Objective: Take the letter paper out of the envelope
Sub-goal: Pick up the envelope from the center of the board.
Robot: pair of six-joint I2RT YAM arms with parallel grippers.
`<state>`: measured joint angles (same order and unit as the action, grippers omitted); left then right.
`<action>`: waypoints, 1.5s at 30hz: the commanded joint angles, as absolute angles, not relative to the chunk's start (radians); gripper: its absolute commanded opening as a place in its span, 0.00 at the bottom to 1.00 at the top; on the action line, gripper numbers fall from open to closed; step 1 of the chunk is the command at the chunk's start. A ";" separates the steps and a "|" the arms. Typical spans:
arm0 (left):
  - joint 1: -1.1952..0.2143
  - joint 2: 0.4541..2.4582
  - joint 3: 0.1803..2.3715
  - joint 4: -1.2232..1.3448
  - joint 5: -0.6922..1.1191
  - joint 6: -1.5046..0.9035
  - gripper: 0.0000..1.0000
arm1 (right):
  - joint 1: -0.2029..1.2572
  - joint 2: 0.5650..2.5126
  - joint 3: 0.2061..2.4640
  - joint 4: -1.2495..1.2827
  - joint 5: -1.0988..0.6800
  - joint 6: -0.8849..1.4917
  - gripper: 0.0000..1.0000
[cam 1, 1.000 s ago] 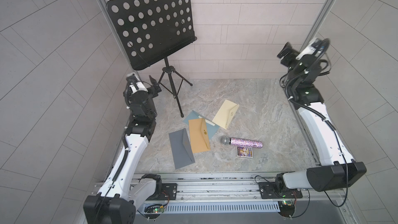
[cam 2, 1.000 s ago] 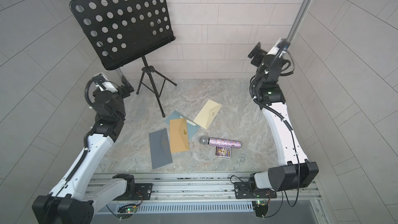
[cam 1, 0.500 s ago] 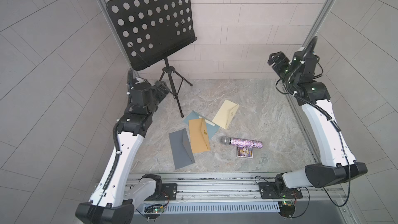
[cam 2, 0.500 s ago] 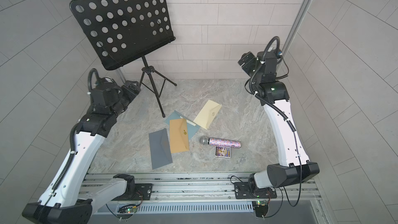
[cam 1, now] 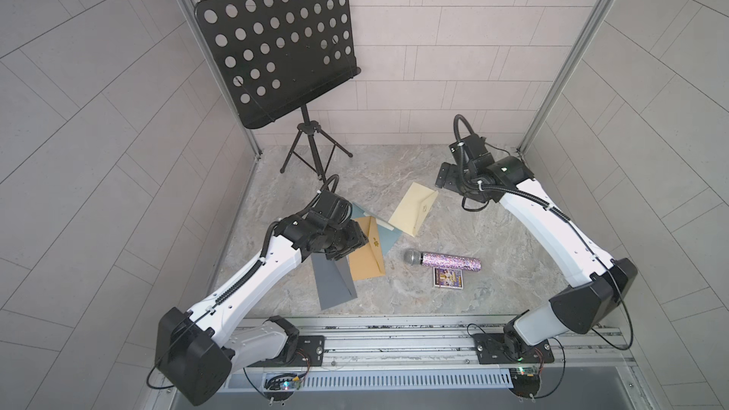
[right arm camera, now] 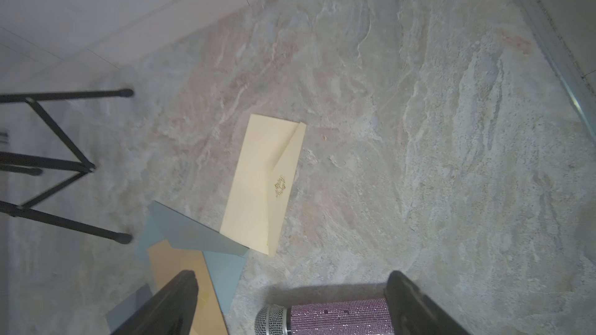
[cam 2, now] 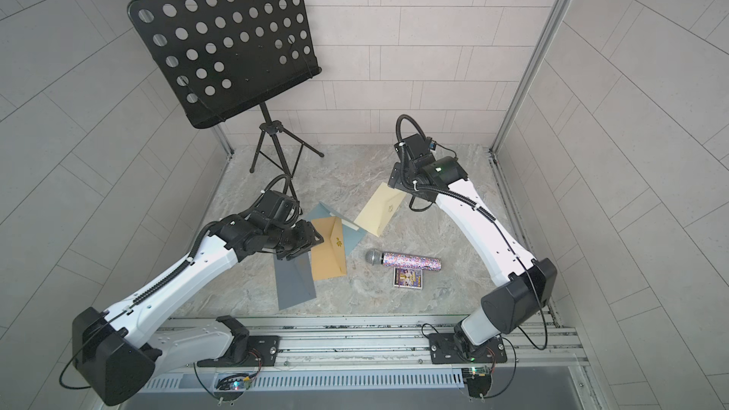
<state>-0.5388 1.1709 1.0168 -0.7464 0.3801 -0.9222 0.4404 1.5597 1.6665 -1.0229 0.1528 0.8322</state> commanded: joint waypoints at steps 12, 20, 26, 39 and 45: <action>-0.534 1.222 1.075 -0.574 0.451 -0.895 0.90 | 0.461 1.873 1.677 -1.029 0.051 0.780 0.88; -0.534 1.188 1.041 -0.577 0.476 -0.908 0.90 | 0.456 2.049 1.793 -0.985 -0.017 0.719 0.88; -0.534 1.199 1.057 -0.618 0.467 -0.893 0.88 | 0.412 2.160 1.855 -0.991 -0.042 0.715 0.82; -0.534 1.225 1.064 -0.627 0.471 -0.876 0.87 | 0.373 2.242 1.879 -0.967 -0.094 0.681 0.62; -0.534 1.241 1.085 -0.634 0.474 -0.868 0.87 | 0.362 2.249 1.863 -0.948 -0.116 0.684 0.48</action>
